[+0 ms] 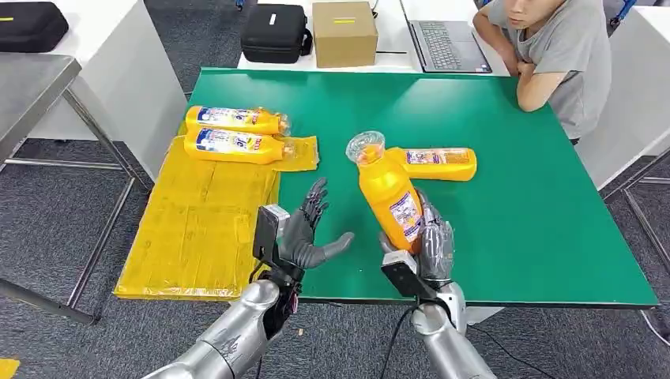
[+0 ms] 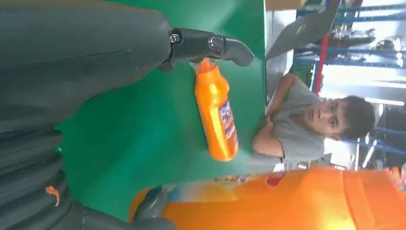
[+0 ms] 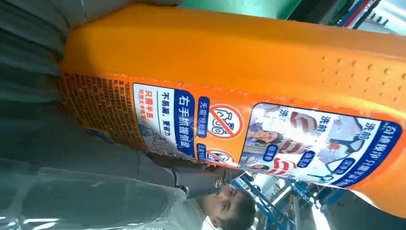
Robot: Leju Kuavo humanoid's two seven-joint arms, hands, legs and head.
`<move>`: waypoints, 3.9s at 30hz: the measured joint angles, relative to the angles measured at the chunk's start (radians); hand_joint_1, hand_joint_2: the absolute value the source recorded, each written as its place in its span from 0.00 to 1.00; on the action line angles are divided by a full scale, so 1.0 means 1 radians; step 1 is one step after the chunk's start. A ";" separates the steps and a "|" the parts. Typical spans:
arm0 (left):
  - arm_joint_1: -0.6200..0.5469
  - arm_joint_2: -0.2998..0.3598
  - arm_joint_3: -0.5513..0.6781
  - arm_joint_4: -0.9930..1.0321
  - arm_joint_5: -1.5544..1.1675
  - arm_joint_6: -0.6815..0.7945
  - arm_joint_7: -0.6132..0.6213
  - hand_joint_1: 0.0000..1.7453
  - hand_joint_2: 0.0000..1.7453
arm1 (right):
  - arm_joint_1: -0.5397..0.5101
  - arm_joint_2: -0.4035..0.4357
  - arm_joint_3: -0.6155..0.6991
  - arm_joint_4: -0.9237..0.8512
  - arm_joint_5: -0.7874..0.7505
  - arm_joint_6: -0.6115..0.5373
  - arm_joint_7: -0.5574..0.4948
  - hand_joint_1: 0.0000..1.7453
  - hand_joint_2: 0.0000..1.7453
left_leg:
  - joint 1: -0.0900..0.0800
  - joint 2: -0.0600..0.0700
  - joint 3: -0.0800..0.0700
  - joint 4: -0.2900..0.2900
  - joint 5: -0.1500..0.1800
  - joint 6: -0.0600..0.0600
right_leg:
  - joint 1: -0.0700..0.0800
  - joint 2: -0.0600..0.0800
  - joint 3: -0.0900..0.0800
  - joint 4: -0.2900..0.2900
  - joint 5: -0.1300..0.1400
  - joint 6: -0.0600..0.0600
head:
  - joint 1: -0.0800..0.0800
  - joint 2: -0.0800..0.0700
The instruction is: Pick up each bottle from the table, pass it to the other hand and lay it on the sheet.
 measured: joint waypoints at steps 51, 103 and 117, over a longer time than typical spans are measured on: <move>-0.050 -0.038 -0.079 0.043 0.096 -0.073 0.047 0.00 1.00 | -0.134 0.048 0.287 0.158 -0.243 0.044 0.000 1.00 1.00 | 0.000 0.000 -0.001 0.000 0.000 0.000 | 0.000 0.000 0.000 0.000 0.000 0.000 | 0.000 0.000; -0.071 -0.026 -0.106 0.060 0.188 0.153 -0.028 0.00 1.00 | -0.196 0.100 0.400 0.282 -0.265 0.039 0.000 1.00 1.00 | 0.000 0.000 0.000 0.000 0.000 0.000 | 0.000 0.000 -0.001 0.000 0.000 0.000 | 0.000 0.000; -0.076 -0.026 -0.080 0.060 0.200 0.124 -0.008 0.00 1.00 | -0.167 0.099 0.407 0.286 -0.263 0.003 0.000 1.00 1.00 | 0.000 0.000 -0.001 0.000 0.000 0.000 | 0.000 0.000 -0.001 0.000 0.000 0.000 | 0.000 0.000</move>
